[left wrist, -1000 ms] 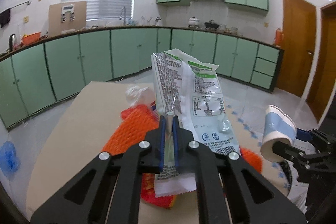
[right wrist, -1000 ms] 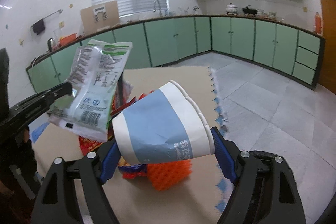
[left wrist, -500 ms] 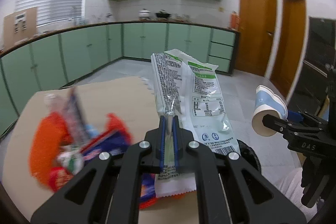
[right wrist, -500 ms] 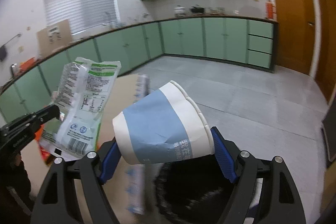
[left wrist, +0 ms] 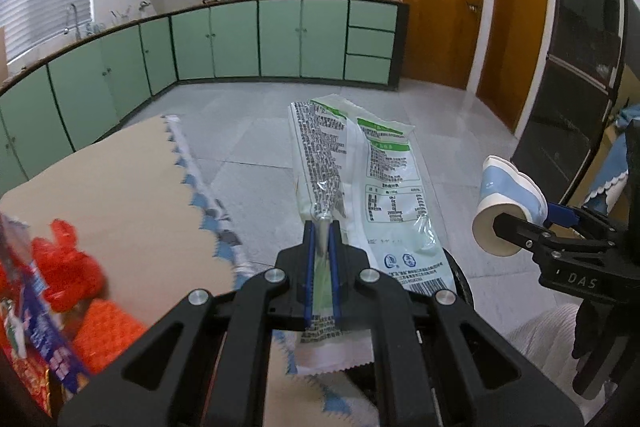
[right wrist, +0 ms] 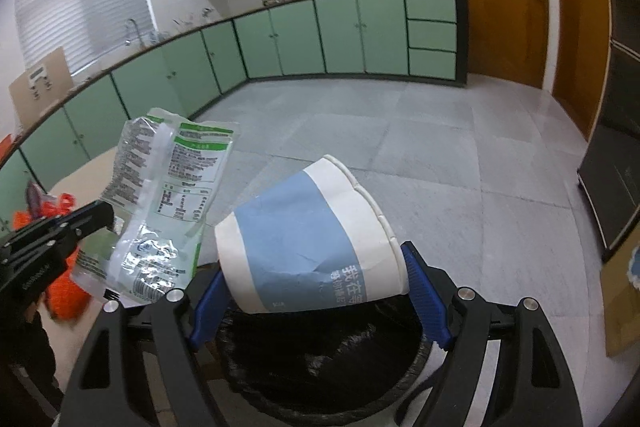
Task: Collect trash
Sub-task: 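Carry both items over the black bin and open both grippers, then return to the table and grasp the blue biscuit bag with the right gripper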
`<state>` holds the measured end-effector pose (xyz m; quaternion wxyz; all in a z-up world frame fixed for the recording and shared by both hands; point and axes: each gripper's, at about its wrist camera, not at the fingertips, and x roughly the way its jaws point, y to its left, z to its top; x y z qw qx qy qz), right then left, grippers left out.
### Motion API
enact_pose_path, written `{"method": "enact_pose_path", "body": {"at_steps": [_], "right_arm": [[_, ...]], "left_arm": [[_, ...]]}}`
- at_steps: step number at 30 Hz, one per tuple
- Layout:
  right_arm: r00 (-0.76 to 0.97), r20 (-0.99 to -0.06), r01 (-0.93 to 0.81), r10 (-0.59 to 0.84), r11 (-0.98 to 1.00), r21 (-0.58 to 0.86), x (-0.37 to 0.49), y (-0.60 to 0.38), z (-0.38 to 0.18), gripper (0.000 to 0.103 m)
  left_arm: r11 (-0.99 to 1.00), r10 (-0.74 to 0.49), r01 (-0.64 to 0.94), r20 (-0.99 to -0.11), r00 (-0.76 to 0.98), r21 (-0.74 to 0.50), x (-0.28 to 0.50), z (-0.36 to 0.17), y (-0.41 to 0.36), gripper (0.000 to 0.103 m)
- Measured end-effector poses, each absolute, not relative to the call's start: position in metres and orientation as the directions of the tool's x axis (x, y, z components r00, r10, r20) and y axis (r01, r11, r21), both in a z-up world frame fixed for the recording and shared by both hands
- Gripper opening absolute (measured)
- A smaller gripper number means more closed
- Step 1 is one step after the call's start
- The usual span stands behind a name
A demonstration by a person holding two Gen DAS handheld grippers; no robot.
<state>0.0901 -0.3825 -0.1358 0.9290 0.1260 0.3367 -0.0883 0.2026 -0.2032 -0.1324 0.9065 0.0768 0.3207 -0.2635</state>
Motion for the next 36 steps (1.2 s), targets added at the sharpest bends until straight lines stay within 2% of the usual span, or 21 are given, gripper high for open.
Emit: {"method": "enact_pose_path", "body": {"at_steps": [3, 7, 14, 18, 20, 22, 31, 36], "right_arm": [[0.739, -0.669, 0.263, -0.081, 0.949, 0.175, 0.094, -0.390, -0.145, 0.078], [0.720, -0.689, 0.274, -0.083, 0.946, 0.172, 0.099, -0.391, -0.151, 0.078], [0.711, -0.699, 0.284, -0.075, 0.940, 0.188, 0.102, -0.388, -0.150, 0.081], [0.742, -0.668, 0.248, -0.059, 0.950, 0.191, 0.101, -0.374, -0.135, 0.086], [0.771, -0.636, 0.205, -0.033, 0.958, 0.199, 0.102, -0.354, -0.119, 0.088], [0.793, -0.609, 0.161, -0.006, 0.967, 0.199, 0.103, -0.335, -0.108, 0.090], [0.829, -0.513, -0.146, 0.221, 0.972, 0.184, 0.115, -0.212, -0.080, 0.091], [0.780, -0.523, -0.298, 0.345, 0.938, 0.175, 0.130, -0.147, -0.090, 0.091]], "left_arm": [[0.841, -0.428, 0.540, -0.643, 0.635, -0.027, 0.211, -0.138, -0.212, 0.013], [0.841, -0.437, 0.538, -0.654, 0.618, -0.054, 0.219, -0.141, -0.213, 0.033], [0.861, -0.431, 0.502, -0.635, 0.641, -0.078, 0.218, -0.129, -0.191, 0.038], [0.884, -0.410, 0.460, -0.598, 0.689, -0.076, 0.208, -0.110, -0.162, 0.054], [0.900, -0.389, 0.432, -0.561, 0.731, -0.060, 0.199, -0.098, -0.140, 0.058], [0.920, -0.352, 0.389, -0.527, 0.774, -0.045, 0.189, -0.087, -0.112, 0.066], [0.994, -0.080, 0.104, -0.459, 0.885, 0.028, 0.161, -0.075, 0.013, 0.079], [0.999, 0.028, -0.008, -0.477, 0.878, 0.044, 0.153, -0.083, 0.066, 0.080]]}}
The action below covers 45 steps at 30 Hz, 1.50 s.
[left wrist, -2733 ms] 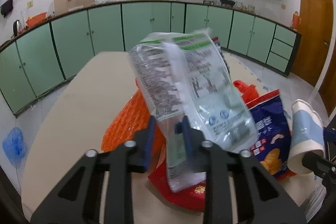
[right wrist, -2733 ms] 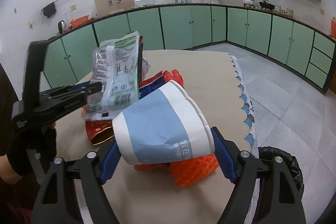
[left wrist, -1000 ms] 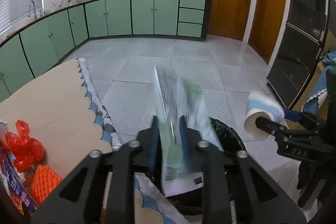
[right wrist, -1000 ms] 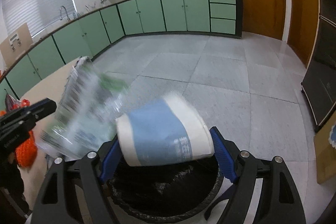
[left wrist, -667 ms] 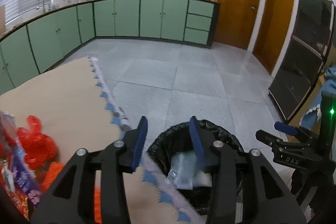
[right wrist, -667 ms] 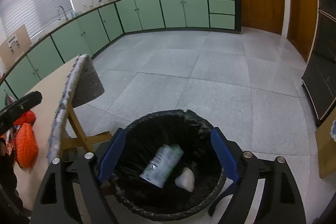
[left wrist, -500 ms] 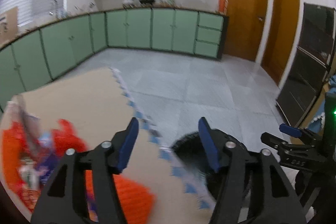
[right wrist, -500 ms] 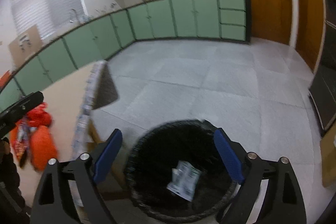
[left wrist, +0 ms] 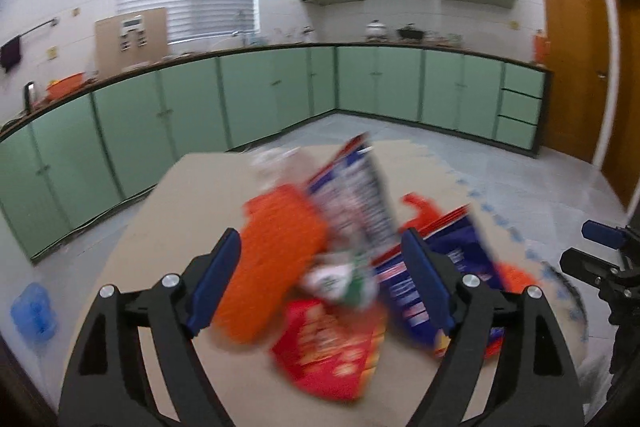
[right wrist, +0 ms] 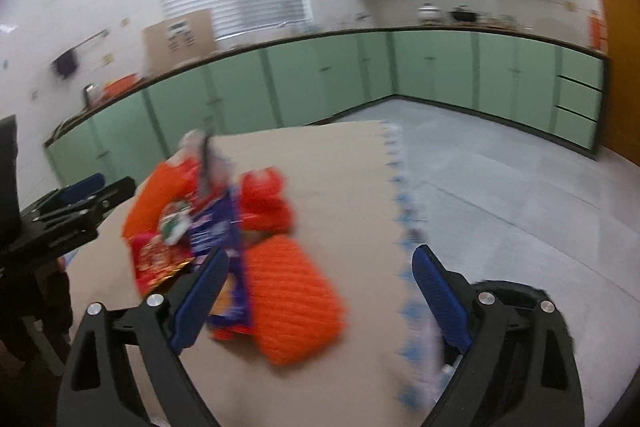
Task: Collect trash
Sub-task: 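Return to the table and grasp the blue biscuit bag with the right gripper, then grasp the orange foam net with the left gripper while the right holds the bag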
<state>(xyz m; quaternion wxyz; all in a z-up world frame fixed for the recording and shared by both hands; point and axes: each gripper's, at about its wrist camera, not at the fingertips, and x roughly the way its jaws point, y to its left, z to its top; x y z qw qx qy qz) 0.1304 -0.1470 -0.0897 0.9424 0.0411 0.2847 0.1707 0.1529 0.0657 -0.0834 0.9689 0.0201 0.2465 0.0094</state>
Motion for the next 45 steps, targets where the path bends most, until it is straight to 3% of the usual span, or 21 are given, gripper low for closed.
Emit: {"method": "enact_pose_path", "body": {"at_steps": [5, 13, 16, 19, 21, 24, 35, 45], "right_arm": [[0.742, -0.543, -0.366, 0.394, 0.916, 0.164, 0.147, -0.108, -0.103, 0.090], [0.699, -0.574, -0.394, 0.427, 0.900, 0.189, 0.168, -0.091, -0.113, 0.075], [0.657, -0.592, -0.421, 0.467, 0.879, 0.225, 0.171, -0.091, -0.117, 0.060], [0.624, -0.599, -0.452, 0.502, 0.857, 0.248, 0.171, -0.088, -0.119, 0.037], [0.610, -0.598, -0.469, 0.520, 0.845, 0.256, 0.170, -0.087, -0.119, 0.016], [0.601, -0.587, -0.494, 0.542, 0.830, 0.260, 0.167, -0.088, -0.114, 0.006], [0.609, -0.485, -0.525, 0.628, 0.777, 0.347, 0.156, -0.093, -0.082, 0.004], [0.675, -0.473, -0.439, 0.566, 0.824, 0.360, 0.149, -0.129, -0.070, 0.004]], "left_arm": [[0.997, 0.071, -0.064, -0.502, 0.862, 0.032, 0.145, -0.095, 0.099, 0.080], [0.998, 0.068, -0.066, -0.514, 0.855, 0.021, 0.137, -0.106, 0.114, 0.080], [0.998, 0.068, -0.064, -0.513, 0.855, 0.026, 0.137, -0.106, 0.113, 0.080], [0.997, 0.071, -0.067, -0.521, 0.851, 0.027, 0.138, -0.110, 0.113, 0.080], [0.997, 0.076, -0.073, -0.525, 0.848, 0.028, 0.138, -0.113, 0.114, 0.080], [0.996, 0.090, -0.084, -0.526, 0.845, 0.036, 0.139, -0.113, 0.116, 0.080], [0.996, 0.091, -0.080, -0.541, 0.836, 0.044, 0.142, -0.117, 0.114, 0.081], [0.997, 0.072, -0.043, -0.525, 0.848, 0.066, 0.148, -0.114, 0.090, 0.081]]}}
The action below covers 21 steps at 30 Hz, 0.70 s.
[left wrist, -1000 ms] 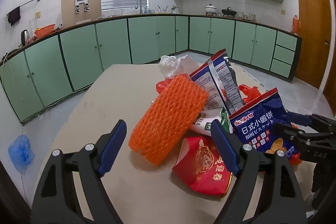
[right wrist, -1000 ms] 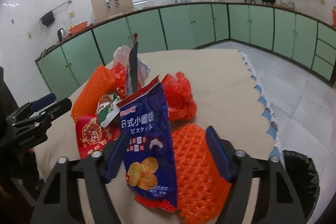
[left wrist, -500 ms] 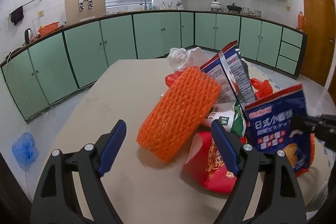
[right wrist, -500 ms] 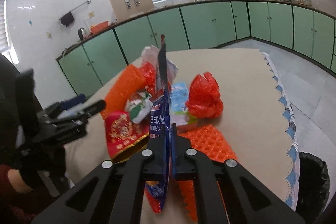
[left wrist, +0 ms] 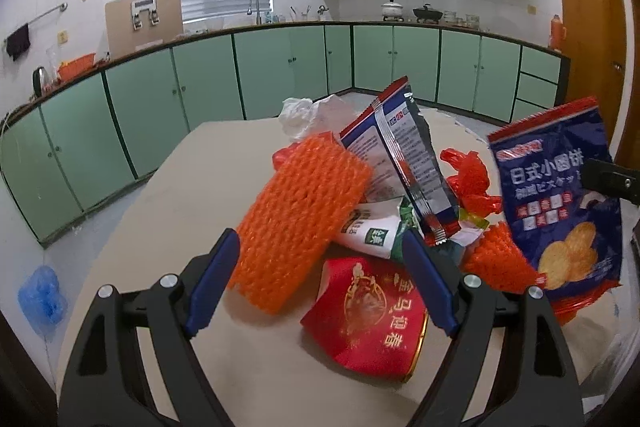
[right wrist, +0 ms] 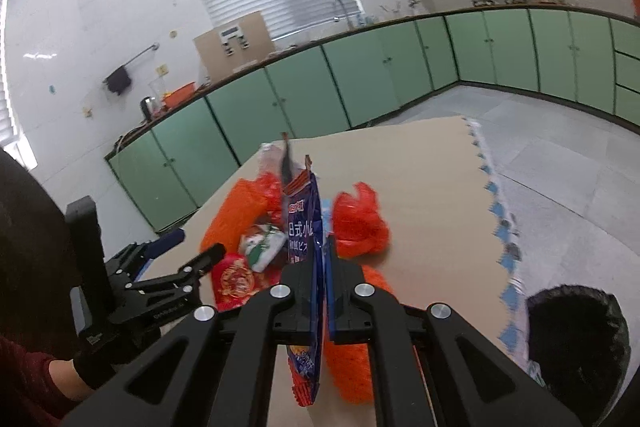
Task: Collect trash
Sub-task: 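Grasp the orange foam net with the left gripper while the right holds the bag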
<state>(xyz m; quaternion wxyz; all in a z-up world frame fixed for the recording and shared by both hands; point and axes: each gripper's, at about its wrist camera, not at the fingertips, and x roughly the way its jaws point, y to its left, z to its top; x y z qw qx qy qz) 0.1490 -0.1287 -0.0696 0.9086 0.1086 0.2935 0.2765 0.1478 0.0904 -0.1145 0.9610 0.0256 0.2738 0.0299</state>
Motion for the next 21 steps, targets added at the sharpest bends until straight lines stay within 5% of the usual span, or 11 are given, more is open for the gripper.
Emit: {"method": "enact_pose_path", "body": {"at_steps": [14, 17, 21], "right_arm": [[0.654, -0.496, -0.419, 0.571, 0.819, 0.392, 0.160, -0.125, -0.084, 0.004], [0.649, -0.506, -0.417, 0.568, 0.822, 0.387, 0.162, -0.124, -0.086, 0.004], [0.646, -0.511, -0.415, 0.567, 0.823, 0.388, 0.165, -0.123, -0.087, 0.004]], "left_arm": [[0.996, 0.087, -0.091, -0.588, 0.804, 0.022, 0.188, -0.135, 0.130, 0.085], [0.997, 0.040, -0.070, -0.609, 0.792, -0.026, 0.192, -0.138, 0.133, 0.062], [0.998, 0.010, -0.045, -0.623, 0.782, -0.040, 0.192, -0.142, 0.129, 0.012]]}}
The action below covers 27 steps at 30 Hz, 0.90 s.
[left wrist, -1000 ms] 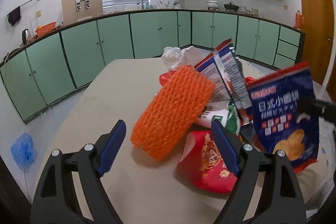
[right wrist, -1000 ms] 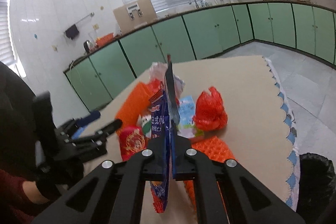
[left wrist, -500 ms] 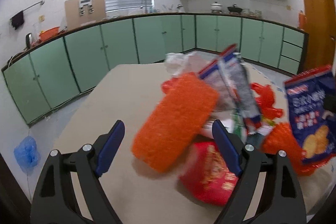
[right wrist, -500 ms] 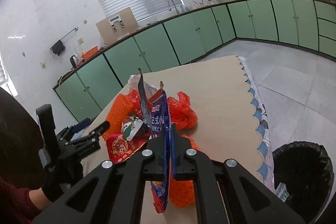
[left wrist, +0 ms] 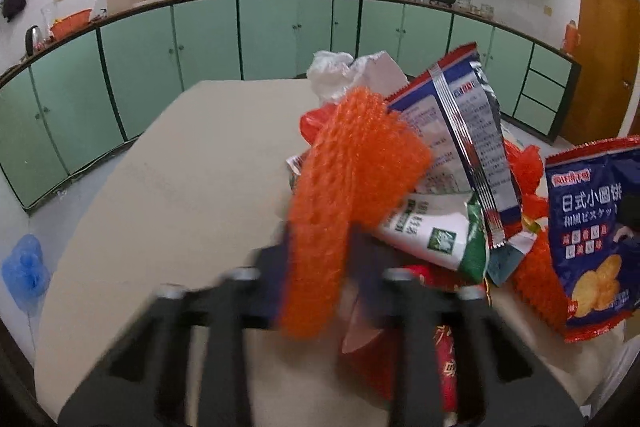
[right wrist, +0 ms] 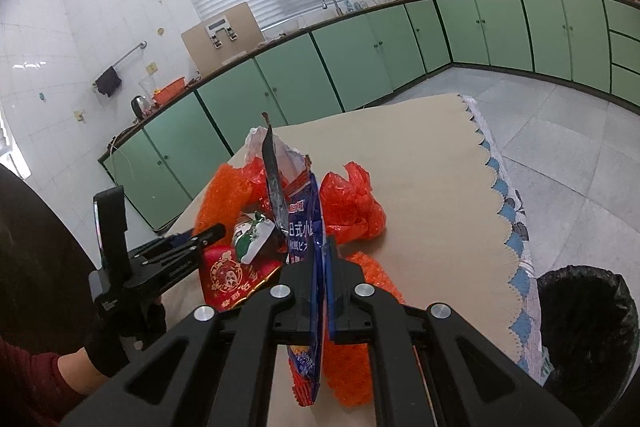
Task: Collect trash
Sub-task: 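Grasp the orange foam net with the left gripper while the right holds the bag, then carry both items over the black bin and open both grippers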
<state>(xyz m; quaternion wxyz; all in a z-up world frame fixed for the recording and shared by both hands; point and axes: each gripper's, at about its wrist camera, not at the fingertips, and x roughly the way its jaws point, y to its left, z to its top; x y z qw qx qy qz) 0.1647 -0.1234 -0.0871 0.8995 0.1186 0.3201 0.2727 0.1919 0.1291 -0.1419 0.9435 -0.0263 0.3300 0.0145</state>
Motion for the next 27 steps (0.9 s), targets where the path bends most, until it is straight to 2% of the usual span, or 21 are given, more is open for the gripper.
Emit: {"method": "enact_pose_path", "body": {"at_steps": [12, 22, 27], "right_arm": [[0.682, -0.477, -0.410, 0.554, 0.830, 0.377, 0.156, -0.130, -0.070, 0.004], [0.760, -0.454, -0.350, 0.465, 0.881, 0.317, 0.138, -0.160, -0.041, 0.004], [0.803, -0.448, -0.286, 0.393, 0.914, 0.289, 0.128, -0.186, -0.033, 0.004]], "left_arm": [[0.997, -0.013, -0.031, -0.524, 0.852, -0.074, 0.155, -0.099, 0.113, 0.009], [0.983, -0.182, 0.161, -0.455, 0.872, -0.085, 0.145, -0.063, 0.045, 0.009], [0.961, -0.275, 0.255, -0.453, 0.848, -0.105, 0.152, -0.062, 0.005, 0.009]]}}
